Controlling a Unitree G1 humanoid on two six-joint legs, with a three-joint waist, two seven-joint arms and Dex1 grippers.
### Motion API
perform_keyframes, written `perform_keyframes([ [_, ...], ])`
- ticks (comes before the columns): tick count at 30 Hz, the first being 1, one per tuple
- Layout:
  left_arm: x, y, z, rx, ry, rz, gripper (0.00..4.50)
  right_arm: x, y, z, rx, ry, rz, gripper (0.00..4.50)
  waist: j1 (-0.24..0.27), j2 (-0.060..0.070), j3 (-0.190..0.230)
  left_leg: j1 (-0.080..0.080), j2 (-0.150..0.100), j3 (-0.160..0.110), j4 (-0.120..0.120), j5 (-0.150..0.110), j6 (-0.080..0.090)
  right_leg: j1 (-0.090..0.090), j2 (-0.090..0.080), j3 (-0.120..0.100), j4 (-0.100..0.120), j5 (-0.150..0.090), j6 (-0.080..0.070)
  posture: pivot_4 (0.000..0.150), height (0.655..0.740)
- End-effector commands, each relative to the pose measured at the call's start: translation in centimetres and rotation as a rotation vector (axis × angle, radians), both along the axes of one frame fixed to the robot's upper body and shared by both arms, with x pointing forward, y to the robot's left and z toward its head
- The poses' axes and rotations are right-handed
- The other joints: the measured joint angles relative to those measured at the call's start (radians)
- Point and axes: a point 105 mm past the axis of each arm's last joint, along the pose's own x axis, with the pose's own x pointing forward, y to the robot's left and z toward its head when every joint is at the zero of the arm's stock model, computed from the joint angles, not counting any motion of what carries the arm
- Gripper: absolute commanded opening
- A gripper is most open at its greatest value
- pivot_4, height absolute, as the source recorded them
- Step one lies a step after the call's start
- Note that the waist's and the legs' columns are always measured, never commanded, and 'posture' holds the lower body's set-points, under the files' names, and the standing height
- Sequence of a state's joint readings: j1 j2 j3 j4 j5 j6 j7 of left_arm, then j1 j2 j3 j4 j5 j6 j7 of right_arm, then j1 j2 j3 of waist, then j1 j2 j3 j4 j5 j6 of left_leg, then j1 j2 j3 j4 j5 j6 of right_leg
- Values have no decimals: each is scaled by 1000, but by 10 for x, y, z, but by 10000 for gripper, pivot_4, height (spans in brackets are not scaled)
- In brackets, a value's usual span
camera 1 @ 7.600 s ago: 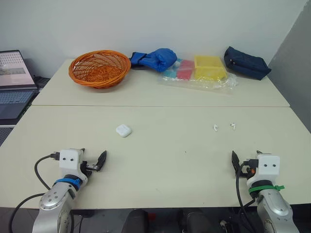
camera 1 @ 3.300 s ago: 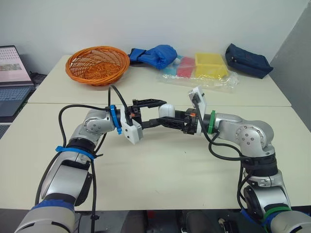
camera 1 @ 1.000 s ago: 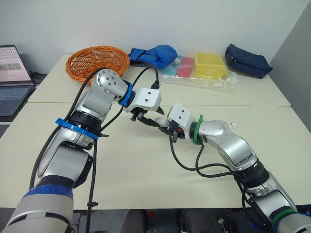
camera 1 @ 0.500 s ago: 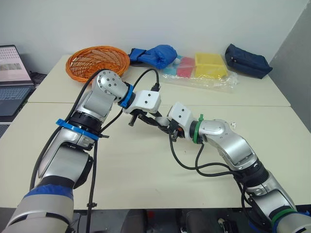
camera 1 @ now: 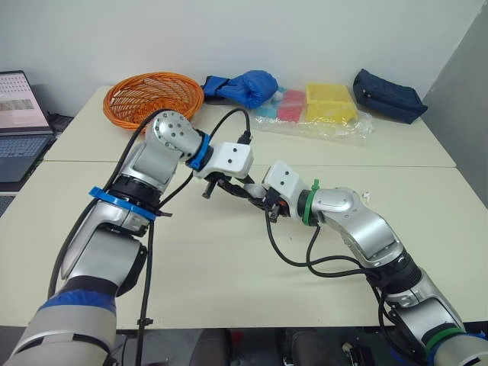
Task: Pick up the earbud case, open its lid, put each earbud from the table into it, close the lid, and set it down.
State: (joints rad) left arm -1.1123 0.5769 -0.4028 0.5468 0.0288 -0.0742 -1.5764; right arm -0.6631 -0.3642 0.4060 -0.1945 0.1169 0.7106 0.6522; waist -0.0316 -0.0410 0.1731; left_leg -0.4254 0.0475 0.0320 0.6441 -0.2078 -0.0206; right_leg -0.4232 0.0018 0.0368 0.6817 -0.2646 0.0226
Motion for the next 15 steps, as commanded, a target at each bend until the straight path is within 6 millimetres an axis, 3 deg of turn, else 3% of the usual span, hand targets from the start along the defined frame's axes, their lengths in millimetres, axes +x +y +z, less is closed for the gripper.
perform_keyframes([
  [1,4,-4,16,-26,-77,0,7439,0,2,19,27,-58,3,8811,0,0,0,0,0,0,0,0,0,0,0,0,0,0,0,1500,7400],
  [15,2,-6,17,-31,-86,-16,7439,7,-6,18,33,-57,-52,8811,0,0,0,0,0,0,0,0,0,0,0,0,0,2,-3,1500,7400],
])
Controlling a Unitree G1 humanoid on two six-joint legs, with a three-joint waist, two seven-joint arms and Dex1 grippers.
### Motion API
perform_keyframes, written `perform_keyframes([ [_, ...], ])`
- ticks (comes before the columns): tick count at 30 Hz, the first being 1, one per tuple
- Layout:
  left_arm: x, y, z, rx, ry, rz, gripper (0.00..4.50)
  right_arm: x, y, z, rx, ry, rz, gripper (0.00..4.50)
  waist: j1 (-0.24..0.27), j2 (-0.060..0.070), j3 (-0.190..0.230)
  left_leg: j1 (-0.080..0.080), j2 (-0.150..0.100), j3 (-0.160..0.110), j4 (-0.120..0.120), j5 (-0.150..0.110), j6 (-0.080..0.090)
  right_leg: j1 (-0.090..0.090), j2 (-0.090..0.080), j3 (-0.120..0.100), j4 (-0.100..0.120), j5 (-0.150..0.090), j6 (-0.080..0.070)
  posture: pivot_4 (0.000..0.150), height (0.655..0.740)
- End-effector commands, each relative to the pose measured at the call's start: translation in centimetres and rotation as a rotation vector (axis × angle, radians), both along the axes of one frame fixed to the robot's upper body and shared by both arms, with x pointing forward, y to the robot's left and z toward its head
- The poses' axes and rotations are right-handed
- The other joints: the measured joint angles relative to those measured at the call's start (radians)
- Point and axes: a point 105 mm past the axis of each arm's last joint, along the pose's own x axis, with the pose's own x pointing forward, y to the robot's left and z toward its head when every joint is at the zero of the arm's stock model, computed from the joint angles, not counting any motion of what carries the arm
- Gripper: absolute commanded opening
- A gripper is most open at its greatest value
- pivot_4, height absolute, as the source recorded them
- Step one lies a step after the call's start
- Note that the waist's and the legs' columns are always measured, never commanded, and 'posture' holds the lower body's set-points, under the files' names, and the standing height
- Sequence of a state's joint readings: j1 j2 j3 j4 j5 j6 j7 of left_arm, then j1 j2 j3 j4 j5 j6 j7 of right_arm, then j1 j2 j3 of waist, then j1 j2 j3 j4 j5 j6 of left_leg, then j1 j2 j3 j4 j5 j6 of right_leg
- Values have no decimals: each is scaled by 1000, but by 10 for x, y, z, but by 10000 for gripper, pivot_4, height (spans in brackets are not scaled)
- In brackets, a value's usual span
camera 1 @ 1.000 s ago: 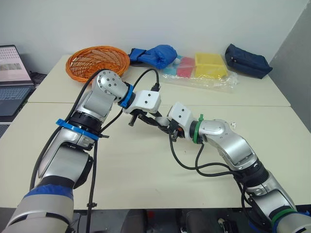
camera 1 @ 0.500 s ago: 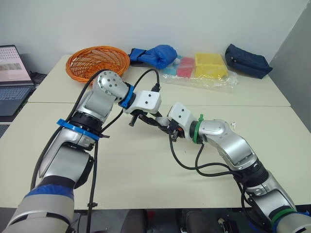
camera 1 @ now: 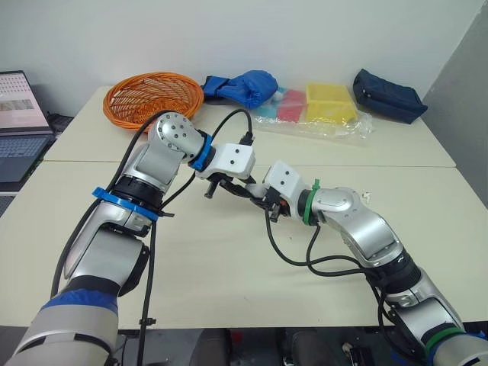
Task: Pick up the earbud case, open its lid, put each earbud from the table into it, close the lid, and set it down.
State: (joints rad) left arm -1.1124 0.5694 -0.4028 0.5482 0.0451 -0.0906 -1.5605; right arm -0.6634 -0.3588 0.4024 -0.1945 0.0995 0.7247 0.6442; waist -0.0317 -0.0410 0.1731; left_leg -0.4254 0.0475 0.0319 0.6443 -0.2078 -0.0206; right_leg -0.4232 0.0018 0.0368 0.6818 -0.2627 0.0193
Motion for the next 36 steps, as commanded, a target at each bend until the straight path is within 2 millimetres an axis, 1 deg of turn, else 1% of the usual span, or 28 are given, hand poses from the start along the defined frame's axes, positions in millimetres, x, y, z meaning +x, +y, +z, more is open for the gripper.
perform_keyframes([
  [1,0,-4,17,-35,-62,-13,7439,4,-4,19,45,-58,-27,12300,0,0,0,0,0,0,0,0,0,0,0,0,0,0,0,1500,7400],
  [2,1,-4,17,-36,-62,-12,7439,4,-4,20,48,-59,-25,15933,0,0,0,0,0,0,0,0,0,0,0,0,0,0,0,1500,7400],
  [3,0,-4,17,-36,-62,-13,7439,4,-4,21,51,-60,-25,17205,0,0,0,0,0,0,0,0,0,0,0,0,0,0,0,1500,7400],
  [4,0,-4,17,-40,-59,-12,7439,4,-4,22,57,-58,-21,20387,0,0,0,0,0,0,0,0,0,0,0,0,0,0,0,1500,7400],
  [7,-1,-4,13,-64,-31,-2,7439,1,-6,28,80,-51,-3,31568,0,0,0,0,0,0,0,0,0,0,0,0,0,0,0,1500,7400],
  [8,-1,-4,13,-74,-21,2,7439,0,-7,30,85,-50,-1,34647,0,0,0,0,0,0,0,0,0,0,0,0,0,0,0,1500,7400],
  [9,-1,-3,11,-88,-3,13,7439,-2,-9,32,84,-55,7,38841,0,0,0,0,0,0,0,0,0,0,0,0,0,0,0,1500,7400],
  [11,-2,-2,9,-156,63,53,7439,-9,-20,41,105,-52,29,44817,0,0,0,0,0,0,0,0,0,0,0,0,0,0,0,1500,7400],
  [12,-5,-1,7,-219,125,76,7439,-14,-29,48,121,-56,39,44817,0,0,0,0,0,0,0,0,0,0,0,0,0,0,0,1500,7400],
  [15,-10,3,2,-352,257,138,7439,-24,-46,62,175,-51,58,44817,0,0,0,-1,0,0,1,0,0,0,-1,0,0,0,-1,1500,7400],
  [17,-18,3,5,-510,378,157,7439,-29,-57,73,223,-53,72,44817,0,0,0,-1,0,-1,1,0,0,0,-1,-1,0,0,0,1500,7400],
  [18,-17,5,4,-614,439,212,7439,-31,-64,79,231,-58,72,44817,-1,0,0,-1,0,-1,1,0,0,0,-1,-1,0,0,0,1500,7400],
  [20,-18,6,1,-759,521,295,7439,-32,-72,87,231,-68,71,44817,0,0,0,0,0,-2,1,0,0,1,-1,-1,1,0,0,1500,7400],
  [22,-22,5,-1,-852,556,335,7439,-30,-75,93,215,-85,73,44817,-1,0,0,1,1,-3,1,0,0,1,-1,0,1,0,0,1500,7400],
  [24,-24,0,-4,-910,533,359,7439,-28,-74,95,186,-92,95,44817,-1,0,0,2,1,-3,1,0,0,2,-1,0,1,1,1,1500,7400],
  [27,-26,-4,-5,-951,518,385,7439,-26,-74,92,155,-94,114,44817,1,0,0,3,0,-2,1,0,0,3,-1,0,1,1,2,1500,7400],
  [29,-24,-10,3,-1034,471,396,7439,-16,-72,90,132,-89,96,44817,2,0,0,3,0,-2,1,0,0,3,-1,0,1,2,2,1500,7400],
  [31,-23,-14,8,-1079,400,398,7439,-12,-66,88,110,-86,111,44817,2,0,0,4,0,-2,2,0,0,3,-1,2,1,3,4,1500,7400],
  [32,-19,-15,9,-1096,348,423,7439,-11,-64,88,105,-85,117,44817,2,0,0,4,0,-1,2,0,0,3,-1,2,0,4,4,1500,7400],
  [34,-12,-15,4,-1099,212,498,7439,-7,-64,89,99,-87,112,44817,1,0,0,5,0,0,2,0,0,3,-1,3,0,5,4,1500,7400],
  [36,-9,-14,2,-1110,128,540,7439,-4,-65,90,101,-88,105,44817,2,0,0,6,0,1,1,0,0,3,-1,4,-1,5,4,1500,7400],
])
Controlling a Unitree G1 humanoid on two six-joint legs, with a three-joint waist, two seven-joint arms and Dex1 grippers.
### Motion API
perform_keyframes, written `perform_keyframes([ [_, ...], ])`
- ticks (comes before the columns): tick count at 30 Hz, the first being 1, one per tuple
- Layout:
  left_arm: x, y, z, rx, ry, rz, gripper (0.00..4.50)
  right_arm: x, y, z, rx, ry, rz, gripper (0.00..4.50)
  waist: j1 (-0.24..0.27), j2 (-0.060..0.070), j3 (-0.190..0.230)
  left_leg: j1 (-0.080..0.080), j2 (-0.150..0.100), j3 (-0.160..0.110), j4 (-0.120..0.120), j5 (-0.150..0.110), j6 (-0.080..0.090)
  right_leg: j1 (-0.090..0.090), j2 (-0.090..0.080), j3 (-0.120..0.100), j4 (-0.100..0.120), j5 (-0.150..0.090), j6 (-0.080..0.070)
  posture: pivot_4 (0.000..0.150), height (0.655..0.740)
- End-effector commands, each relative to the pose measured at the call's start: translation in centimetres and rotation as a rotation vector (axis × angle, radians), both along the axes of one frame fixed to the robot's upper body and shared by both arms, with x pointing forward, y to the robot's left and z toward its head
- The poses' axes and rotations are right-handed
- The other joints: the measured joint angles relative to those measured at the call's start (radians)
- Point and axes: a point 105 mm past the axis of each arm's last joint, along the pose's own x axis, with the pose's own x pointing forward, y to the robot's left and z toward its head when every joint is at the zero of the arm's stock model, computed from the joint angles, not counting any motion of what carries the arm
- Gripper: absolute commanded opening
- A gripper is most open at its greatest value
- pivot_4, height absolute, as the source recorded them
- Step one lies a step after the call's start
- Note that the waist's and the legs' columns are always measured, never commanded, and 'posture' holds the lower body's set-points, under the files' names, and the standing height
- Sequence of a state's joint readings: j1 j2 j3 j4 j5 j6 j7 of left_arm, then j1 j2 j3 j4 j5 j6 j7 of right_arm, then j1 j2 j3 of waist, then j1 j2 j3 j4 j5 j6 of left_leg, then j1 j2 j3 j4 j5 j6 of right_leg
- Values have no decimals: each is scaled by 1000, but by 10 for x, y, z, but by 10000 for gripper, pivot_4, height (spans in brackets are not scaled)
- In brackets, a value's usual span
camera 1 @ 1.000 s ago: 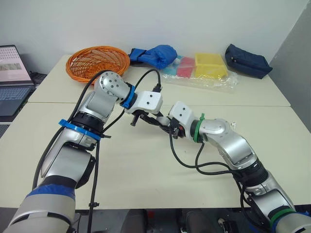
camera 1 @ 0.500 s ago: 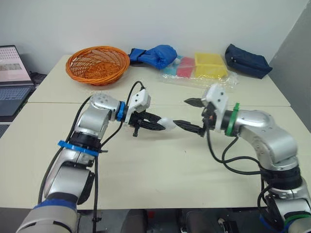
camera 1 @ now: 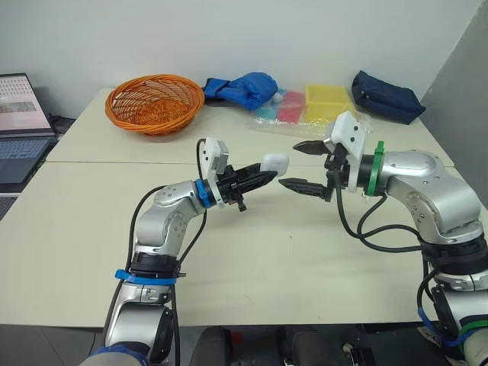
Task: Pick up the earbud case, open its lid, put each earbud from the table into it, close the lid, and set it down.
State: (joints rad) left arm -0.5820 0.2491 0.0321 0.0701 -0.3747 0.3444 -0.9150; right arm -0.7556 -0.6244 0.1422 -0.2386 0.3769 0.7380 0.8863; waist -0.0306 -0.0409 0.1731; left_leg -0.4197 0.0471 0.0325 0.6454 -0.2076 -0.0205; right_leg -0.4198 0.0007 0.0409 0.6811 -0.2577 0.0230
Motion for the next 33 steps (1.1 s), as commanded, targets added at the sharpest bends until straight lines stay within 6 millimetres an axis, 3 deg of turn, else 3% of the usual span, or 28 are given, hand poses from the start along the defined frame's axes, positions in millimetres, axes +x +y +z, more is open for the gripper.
perform_keyframes([
  [1,-1,1,5,-24,-104,104,7439,1,-2,16,15,-58,5,44817,1,0,0,0,0,0,0,0,0,0,0,0,0,1,-3,1500,7400],
  [4,0,6,-1,-92,-30,129,7439,-2,-4,23,39,-53,25,44817,2,0,0,-1,0,0,0,0,0,0,0,0,-1,2,-3,1500,7400],
  [6,-10,3,-8,-21,-47,69,7439,-6,-2,28,53,-54,54,44817,0,0,0,-1,0,-1,0,0,0,0,0,0,-1,1,-3,1500,7400],
  [10,-21,6,-2,-126,-71,-35,7439,-7,3,28,64,-46,89,44817,0,0,0,0,0,0,0,0,0,0,0,-2,0,1,-3,1500,7400],
  [33,-27,0,-11,-140,-196,-98,7439,13,8,30,42,-63,48,44817,1,0,0,0,0,1,0,0,0,0,0,-1,-1,0,1,1500,7400],
])
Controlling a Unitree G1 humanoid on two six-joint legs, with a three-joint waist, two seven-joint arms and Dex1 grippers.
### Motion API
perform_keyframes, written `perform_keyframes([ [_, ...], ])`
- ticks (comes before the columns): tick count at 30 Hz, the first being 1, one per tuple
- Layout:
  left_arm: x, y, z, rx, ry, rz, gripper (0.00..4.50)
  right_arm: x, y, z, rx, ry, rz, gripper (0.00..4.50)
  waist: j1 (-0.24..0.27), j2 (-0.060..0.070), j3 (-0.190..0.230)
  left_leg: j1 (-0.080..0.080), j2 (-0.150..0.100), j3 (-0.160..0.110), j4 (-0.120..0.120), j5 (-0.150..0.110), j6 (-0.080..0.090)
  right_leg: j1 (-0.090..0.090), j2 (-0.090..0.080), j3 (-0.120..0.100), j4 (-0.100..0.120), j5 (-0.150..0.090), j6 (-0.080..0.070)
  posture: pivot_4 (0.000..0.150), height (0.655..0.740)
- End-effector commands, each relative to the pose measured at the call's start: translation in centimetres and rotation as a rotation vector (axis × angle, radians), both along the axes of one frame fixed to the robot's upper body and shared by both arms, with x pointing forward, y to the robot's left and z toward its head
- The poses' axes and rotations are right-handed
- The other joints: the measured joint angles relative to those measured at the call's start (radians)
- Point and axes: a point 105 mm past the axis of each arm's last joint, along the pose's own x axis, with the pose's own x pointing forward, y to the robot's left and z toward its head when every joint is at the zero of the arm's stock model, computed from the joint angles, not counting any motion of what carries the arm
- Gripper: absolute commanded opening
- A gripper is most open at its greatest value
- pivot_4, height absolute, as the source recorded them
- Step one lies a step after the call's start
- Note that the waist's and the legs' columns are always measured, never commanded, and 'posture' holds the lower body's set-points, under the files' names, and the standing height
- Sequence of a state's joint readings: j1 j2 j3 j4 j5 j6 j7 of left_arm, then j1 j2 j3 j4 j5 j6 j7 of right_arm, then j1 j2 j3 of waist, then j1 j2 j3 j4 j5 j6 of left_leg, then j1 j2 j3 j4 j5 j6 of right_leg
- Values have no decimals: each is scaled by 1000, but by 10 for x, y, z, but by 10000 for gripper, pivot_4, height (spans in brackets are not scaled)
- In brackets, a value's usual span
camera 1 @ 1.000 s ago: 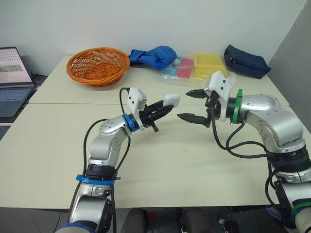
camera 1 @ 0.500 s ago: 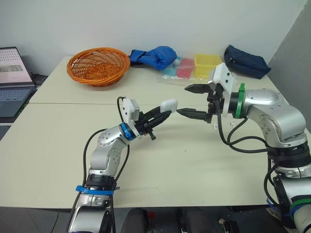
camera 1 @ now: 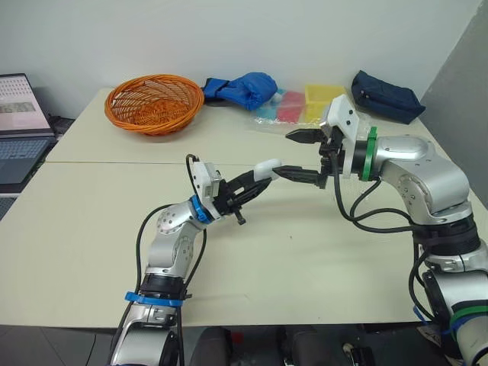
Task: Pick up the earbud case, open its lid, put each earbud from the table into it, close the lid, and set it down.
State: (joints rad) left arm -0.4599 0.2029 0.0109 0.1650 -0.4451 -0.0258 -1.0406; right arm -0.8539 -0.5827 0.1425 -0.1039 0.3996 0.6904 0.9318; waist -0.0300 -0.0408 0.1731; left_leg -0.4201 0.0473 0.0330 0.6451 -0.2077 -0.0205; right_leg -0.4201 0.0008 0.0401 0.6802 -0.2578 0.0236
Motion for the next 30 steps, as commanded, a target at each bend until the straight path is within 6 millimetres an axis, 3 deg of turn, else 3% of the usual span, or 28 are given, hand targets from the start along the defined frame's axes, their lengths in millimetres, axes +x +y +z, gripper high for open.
perform_keyframes([
  [1,-4,-2,7,-17,-37,-22,7439,2,-1,12,-24,-72,-10,44817,0,0,0,0,0,0,0,0,0,0,0,0,0,0,0,1500,7400],
  [14,-8,-5,7,-8,-38,-55,7439,-4,-6,-4,-92,-31,23,44817,0,0,0,0,0,0,0,0,0,0,0,0,0,0,1,1500,7400],
  [30,-12,-10,7,4,-42,-84,7439,7,-10,13,11,-12,-37,44817,0,0,0,0,0,0,0,0,0,0,0,0,0,0,1,1500,7400],
])
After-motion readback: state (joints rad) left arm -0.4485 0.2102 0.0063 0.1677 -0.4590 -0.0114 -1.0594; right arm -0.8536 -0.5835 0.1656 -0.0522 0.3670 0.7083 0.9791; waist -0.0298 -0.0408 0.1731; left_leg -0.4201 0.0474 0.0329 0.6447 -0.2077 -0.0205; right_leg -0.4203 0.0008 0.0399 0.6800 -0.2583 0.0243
